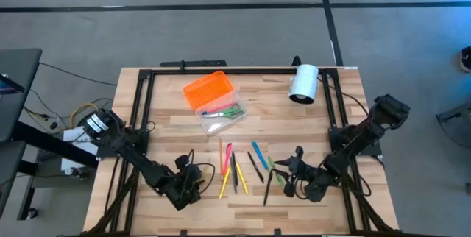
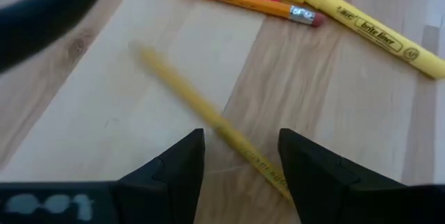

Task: Pick & place school supplies into a supply box
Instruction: Put the yellow pencil into the supply box

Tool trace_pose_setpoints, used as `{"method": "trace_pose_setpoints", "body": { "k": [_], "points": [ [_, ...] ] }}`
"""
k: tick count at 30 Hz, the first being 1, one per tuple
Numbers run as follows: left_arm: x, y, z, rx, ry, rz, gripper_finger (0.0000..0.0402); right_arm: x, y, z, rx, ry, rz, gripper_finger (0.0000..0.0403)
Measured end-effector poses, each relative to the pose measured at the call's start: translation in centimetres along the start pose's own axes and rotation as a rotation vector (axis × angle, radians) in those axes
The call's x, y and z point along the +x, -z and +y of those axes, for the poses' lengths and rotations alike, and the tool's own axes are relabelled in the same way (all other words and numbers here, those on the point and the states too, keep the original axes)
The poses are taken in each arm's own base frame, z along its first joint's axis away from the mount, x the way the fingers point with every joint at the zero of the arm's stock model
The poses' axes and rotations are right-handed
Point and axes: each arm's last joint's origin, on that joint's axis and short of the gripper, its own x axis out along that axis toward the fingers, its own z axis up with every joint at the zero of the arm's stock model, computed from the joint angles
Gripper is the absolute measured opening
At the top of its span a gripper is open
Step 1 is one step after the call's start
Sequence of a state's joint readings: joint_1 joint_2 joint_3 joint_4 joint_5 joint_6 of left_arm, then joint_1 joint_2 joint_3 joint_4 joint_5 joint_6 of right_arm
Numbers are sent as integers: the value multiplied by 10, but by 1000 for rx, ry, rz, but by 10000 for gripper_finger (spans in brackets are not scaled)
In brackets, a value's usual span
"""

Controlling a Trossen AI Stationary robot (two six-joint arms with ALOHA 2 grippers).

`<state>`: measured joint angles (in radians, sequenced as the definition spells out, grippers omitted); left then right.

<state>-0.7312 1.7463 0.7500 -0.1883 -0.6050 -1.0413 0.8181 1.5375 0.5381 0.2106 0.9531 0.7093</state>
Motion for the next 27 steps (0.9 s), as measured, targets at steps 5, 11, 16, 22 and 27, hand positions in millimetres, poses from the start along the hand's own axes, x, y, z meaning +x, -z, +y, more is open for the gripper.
{"method": "trace_pose_setpoints", "body": {
  "k": [5,11,16,22,27],
  "points": [
    [1,0,0,-1,6,24,177,-1,-3,0,-23,-6,-5,122],
    [0,5,7,44,-21,159,160,-1,-3,0,-28,-10,-2,122],
    [0,3,9,74,-27,217,134,-1,-3,0,-26,-15,2,122],
    [0,1,8,113,-18,242,122,1,0,0,23,-64,68,122],
    [-1,1,9,126,-18,246,121,9,12,-1,42,-42,116,122]
  ]
}}
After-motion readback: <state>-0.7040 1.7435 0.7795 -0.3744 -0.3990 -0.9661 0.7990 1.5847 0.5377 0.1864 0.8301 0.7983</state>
